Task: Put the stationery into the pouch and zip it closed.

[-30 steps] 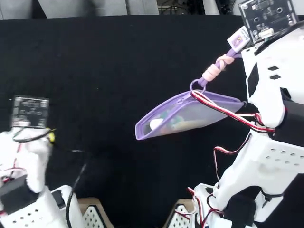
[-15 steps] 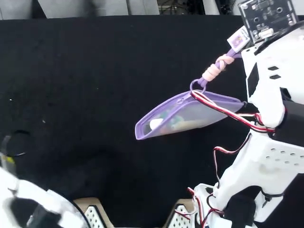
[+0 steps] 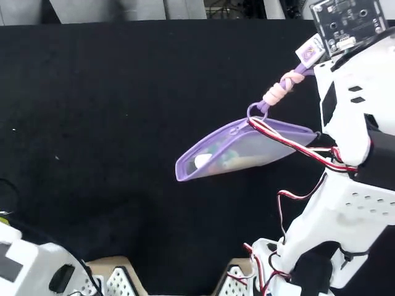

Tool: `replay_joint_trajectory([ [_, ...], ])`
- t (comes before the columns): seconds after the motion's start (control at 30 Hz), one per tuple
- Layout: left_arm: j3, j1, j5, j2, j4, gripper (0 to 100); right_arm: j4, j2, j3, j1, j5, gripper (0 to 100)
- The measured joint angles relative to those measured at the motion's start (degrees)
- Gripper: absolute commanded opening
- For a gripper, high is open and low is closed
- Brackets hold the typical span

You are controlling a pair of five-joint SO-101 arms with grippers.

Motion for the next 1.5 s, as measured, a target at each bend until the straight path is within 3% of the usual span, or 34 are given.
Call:
replay_joint_trajectory([
  [0.23, -0.4, 0.1, -0.9, 7.7, -8.4, 18, 0.0, 0.0, 0.0, 0.0, 0.0, 1.1],
  [0.37, -1.1, 0.7, -2.0, 8.9, -8.3, 2, 0.0, 0.0, 0.0, 0.0, 0.0, 1.1],
  [0.43, -1.1, 1.8, -2.0, 9.1, -8.1, 5, 0.0, 0.0, 0.0, 0.0, 0.0, 1.1],
  [0.73, -1.6, 6.4, 4.0, 8.5, -6.0, 3, 0.0, 0.0, 0.0, 0.0, 0.0, 1.1],
  [1.0, -11.2, 25.7, 14.7, -9.8, 18.7, 3, 0.0, 0.0, 0.0, 0.0, 0.0, 1.1],
  [1.13, -13.1, 36.0, 19.8, -24.4, 22.9, 3, 0.0, 0.0, 0.0, 0.0, 0.0, 1.1],
  [1.27, -12.8, 48.8, 29.5, -39.3, 18.5, 3, 0.0, 0.0, 0.0, 0.0, 0.0, 1.1],
  [1.5, -0.7, 70.2, 51.4, -64.7, -1.8, 3, 0.0, 0.0, 0.0, 0.0, 0.0, 1.1],
])
